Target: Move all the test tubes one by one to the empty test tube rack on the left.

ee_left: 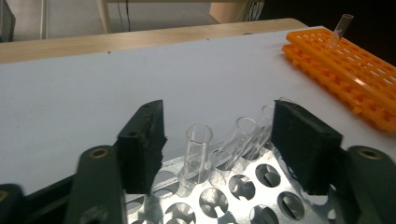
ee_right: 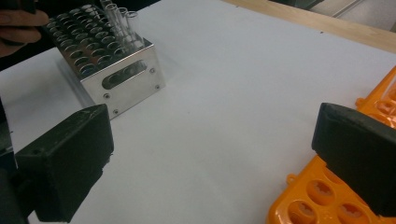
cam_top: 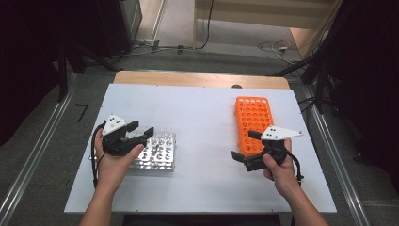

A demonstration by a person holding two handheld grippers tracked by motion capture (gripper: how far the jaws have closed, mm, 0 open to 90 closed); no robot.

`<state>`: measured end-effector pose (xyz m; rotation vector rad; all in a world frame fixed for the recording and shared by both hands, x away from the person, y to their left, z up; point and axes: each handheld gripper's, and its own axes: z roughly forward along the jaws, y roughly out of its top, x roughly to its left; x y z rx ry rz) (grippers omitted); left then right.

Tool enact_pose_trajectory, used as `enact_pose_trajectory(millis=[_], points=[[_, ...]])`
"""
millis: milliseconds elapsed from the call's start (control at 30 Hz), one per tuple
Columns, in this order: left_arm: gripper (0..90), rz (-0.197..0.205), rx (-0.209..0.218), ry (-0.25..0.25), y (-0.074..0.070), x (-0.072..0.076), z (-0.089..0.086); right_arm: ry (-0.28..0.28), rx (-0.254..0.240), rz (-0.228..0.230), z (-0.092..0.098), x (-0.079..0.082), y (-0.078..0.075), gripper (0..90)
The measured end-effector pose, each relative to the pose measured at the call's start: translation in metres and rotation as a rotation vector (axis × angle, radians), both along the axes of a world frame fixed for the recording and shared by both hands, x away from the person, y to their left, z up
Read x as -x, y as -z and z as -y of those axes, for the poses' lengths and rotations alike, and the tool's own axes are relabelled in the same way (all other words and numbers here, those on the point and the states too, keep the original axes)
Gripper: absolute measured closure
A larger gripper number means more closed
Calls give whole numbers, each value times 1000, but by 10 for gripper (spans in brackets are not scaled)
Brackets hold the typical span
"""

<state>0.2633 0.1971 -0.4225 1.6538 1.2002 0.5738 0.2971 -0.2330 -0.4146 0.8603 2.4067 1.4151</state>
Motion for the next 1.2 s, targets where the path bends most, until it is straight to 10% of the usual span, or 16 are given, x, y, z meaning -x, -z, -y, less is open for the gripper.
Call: enact_pose_trajectory(millis=[400, 900, 1200], points=[[0, 20, 35, 110, -9, 8, 12, 61, -15, 1, 9, -25, -6, 0], [0, 35, 41, 159, -14, 13, 27, 146, 1, -22, 20, -69, -5, 0], [0, 39, 43, 166, -15, 14, 29, 230, -20, -59, 17, -97, 2, 228]])
